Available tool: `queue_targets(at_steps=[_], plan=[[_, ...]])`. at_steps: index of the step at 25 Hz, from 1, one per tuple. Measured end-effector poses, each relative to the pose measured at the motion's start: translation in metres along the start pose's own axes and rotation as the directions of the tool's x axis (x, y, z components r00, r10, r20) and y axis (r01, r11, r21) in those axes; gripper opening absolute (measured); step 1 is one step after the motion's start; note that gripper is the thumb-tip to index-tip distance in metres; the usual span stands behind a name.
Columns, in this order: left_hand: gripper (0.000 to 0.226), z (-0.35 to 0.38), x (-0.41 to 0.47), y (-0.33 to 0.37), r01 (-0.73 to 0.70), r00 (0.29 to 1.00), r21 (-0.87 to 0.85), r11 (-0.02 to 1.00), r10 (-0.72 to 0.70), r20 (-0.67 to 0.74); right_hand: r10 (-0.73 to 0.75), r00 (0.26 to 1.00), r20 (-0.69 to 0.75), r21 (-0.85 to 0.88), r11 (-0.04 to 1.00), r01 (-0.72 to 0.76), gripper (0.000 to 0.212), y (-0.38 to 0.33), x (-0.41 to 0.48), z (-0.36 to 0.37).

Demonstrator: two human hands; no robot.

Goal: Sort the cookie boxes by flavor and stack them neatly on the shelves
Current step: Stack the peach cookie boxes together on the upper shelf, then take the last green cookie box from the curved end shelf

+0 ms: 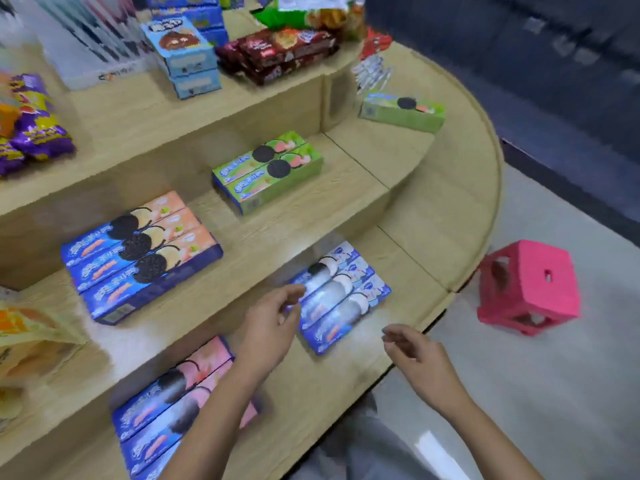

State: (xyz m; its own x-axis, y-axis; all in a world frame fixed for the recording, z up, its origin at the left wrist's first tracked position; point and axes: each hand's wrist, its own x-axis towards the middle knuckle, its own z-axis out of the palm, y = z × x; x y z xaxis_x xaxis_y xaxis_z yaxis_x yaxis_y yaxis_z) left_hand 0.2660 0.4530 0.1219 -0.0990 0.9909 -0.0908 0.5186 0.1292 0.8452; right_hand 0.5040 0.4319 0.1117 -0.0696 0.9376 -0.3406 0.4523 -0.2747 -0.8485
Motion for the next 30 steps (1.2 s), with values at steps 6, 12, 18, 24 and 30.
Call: queue_targets(at_steps=[6,12,18,24,30], plan=[[0.026,0.117,0.061,0.099,-0.149,0.969,-0.071,0.986,0.16,0.189,0.123,0.984,-0.127,0.048,0.992,-0.117,0.036,0.069,-0.022,-0.104],[0.028,0.248,0.096,0.153,-0.13,0.951,-0.069,0.989,0.144,0.275,0.062,0.984,-0.169,-0.038,0.997,-0.069,0.024,0.1,0.03,-0.231],[0.039,0.304,0.101,0.157,0.026,0.942,-0.069,0.997,-0.002,0.335,-0.022,0.992,-0.125,-0.104,0.994,0.009,0.021,0.084,0.131,-0.32],[0.04,0.304,0.178,0.135,0.212,0.976,-0.093,0.973,-0.206,0.064,-0.146,0.989,0.033,-0.154,0.977,0.149,0.021,0.036,0.284,-0.351],[0.037,0.246,0.336,0.173,0.131,0.96,-0.07,0.989,-0.144,-0.24,-0.203,0.96,0.193,-0.211,0.947,0.242,0.024,-0.02,0.418,-0.358]])
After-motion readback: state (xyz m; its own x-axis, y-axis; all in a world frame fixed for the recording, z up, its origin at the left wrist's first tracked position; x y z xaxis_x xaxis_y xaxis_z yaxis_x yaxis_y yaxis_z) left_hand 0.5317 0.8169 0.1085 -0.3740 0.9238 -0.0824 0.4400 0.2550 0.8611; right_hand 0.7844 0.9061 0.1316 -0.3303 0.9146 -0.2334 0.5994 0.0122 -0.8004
